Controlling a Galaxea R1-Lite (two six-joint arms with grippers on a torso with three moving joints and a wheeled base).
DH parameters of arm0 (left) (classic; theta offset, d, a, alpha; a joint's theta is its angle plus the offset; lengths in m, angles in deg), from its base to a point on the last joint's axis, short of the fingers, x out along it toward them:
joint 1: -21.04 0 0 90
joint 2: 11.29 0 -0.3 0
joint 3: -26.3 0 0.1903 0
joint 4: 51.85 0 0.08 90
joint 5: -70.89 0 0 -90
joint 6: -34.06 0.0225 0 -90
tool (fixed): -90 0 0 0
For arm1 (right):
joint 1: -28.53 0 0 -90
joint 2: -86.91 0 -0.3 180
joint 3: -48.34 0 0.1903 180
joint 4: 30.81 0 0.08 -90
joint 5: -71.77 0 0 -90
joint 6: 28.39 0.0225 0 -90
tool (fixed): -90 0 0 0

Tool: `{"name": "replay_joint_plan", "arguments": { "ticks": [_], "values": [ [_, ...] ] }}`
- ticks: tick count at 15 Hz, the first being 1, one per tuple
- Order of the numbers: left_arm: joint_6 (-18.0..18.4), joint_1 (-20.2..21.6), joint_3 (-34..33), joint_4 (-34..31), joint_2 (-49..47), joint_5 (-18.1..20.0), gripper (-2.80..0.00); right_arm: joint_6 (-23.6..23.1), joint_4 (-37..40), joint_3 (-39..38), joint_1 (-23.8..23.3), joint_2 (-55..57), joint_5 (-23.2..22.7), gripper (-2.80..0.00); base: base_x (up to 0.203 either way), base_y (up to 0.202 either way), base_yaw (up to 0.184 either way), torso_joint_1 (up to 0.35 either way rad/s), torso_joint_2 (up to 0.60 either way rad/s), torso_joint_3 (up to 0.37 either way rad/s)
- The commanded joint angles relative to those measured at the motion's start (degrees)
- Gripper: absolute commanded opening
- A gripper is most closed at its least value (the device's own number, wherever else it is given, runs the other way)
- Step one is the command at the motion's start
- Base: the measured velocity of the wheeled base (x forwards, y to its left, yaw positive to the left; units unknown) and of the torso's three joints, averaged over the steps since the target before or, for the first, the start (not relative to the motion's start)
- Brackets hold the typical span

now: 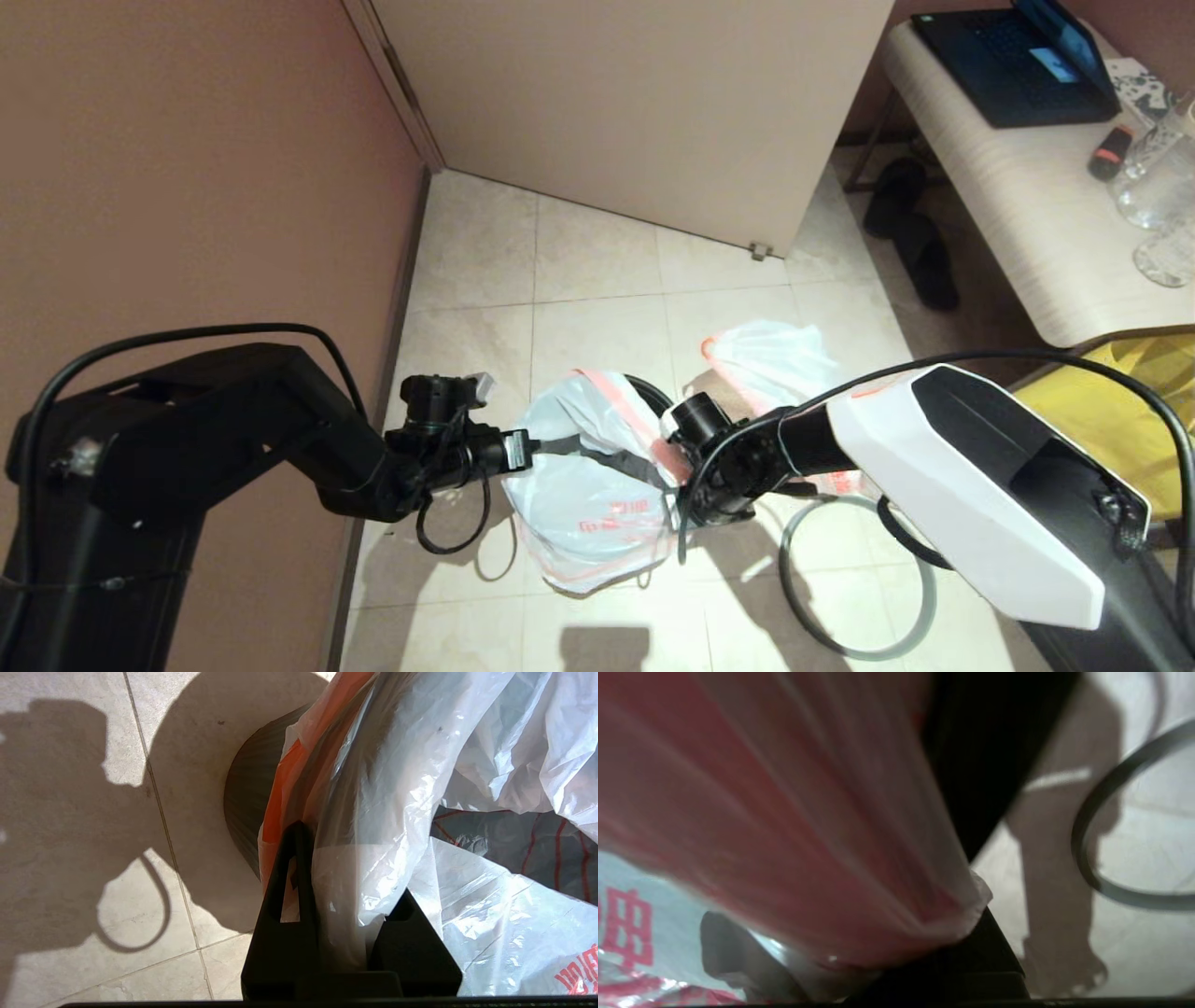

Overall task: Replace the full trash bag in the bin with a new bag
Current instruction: Put the new garbage bag on the trash can

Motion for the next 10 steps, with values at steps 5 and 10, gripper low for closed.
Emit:
{"name": "replay_joint_plan", "arguments": {
  "ticks": [5, 10],
  "values": [
    [0.4, -0.3, -0.5, 0.0, -0.1, 0.1, -2.80, 0.6, -20.0, -1.5, -0.9, 0.1, 10.3, -2.80, 0.000, 0.000, 0.000, 0.000, 0.00, 0.000],
    [0.5, -0.8, -0.2, -0.4, -0.4, -0.3, -2.80, 1.3, -19.0, -13.9, -0.1, -13.7, 10.4, -2.80, 0.000, 0.000, 0.000, 0.000, 0.00, 0.000]
  ]
}}
